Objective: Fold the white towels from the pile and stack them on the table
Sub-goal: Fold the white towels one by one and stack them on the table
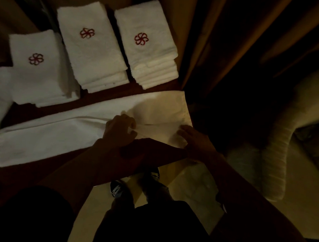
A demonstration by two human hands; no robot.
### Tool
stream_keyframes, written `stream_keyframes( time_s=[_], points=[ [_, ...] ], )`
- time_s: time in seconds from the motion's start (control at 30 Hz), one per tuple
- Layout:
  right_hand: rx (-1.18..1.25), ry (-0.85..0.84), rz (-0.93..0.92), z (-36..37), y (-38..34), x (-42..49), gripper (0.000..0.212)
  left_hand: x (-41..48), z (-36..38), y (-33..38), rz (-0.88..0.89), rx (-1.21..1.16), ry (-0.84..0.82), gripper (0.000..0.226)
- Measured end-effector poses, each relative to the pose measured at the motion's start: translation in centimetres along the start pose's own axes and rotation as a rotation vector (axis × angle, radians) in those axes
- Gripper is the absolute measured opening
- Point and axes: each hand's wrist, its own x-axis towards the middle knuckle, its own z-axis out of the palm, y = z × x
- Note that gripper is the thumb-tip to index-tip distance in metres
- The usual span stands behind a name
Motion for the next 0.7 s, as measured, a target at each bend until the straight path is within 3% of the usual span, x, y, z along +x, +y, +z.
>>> stream_keyframes(
  time_s=[0.07,0.23,0.43,0.7],
  points=[
    [0.045,0.133,-0.027,0.4,0.2,0.0,0.046,0.2,-0.1,0.3,-0.031,-0.036,-0.002,0.015],
    [0.193,0.183,0.12,-2.2,-1.1,1.5,0.016,0.9,-0.8,0.9,-0.039,-0.071,0.021,0.011],
    [0.422,0.473,0.37,-6.8,-1.9,4.4,0.029,2.3,-2.0,1.1,0.007,-0.136,0.254,0.01],
    [0.446,0.453,0.554,-8.1,-1.6,9.2,0.031,5.3,-1.7,0.6,0.017,-0.097,0.36,0.01]
  ],
)
